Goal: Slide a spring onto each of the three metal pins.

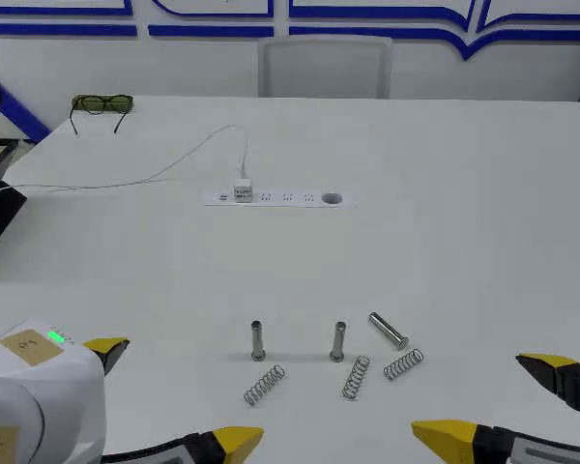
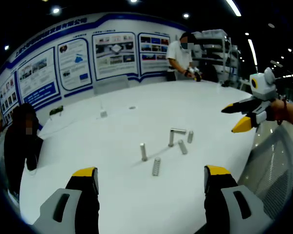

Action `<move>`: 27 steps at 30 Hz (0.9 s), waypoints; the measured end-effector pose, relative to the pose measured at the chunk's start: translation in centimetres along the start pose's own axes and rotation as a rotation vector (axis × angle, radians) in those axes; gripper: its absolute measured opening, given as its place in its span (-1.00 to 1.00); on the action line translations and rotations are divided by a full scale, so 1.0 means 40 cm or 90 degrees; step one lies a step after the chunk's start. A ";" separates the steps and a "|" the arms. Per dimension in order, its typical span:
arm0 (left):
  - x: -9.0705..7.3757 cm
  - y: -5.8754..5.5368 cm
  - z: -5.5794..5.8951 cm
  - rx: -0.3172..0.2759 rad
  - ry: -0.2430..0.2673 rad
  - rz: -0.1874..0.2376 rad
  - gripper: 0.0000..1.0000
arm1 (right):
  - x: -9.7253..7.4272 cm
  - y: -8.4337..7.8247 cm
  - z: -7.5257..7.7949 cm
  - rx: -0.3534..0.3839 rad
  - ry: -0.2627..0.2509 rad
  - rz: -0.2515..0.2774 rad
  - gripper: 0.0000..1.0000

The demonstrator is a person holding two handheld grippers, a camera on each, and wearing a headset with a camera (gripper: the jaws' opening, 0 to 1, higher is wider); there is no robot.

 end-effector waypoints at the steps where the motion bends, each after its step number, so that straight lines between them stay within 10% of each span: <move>1: 0.000 0.000 0.000 -0.001 0.000 0.000 0.82 | 0.000 0.000 0.000 0.000 0.000 0.001 0.72; 27: 0.013 -0.004 0.008 -0.004 -0.014 -0.002 0.81 | 0.064 0.014 0.056 0.010 -0.007 -0.026 0.33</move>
Point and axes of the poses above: the centre of the closed fingertips' face, and the gripper's own axes: x roughly forward along the fingers, z roughly to its right, y roughly out of its top, the point moved 6 cm from there along -x, roughly backward along the fingers, and after that the axes turned 15 degrees about z, right-handed, at the moved point
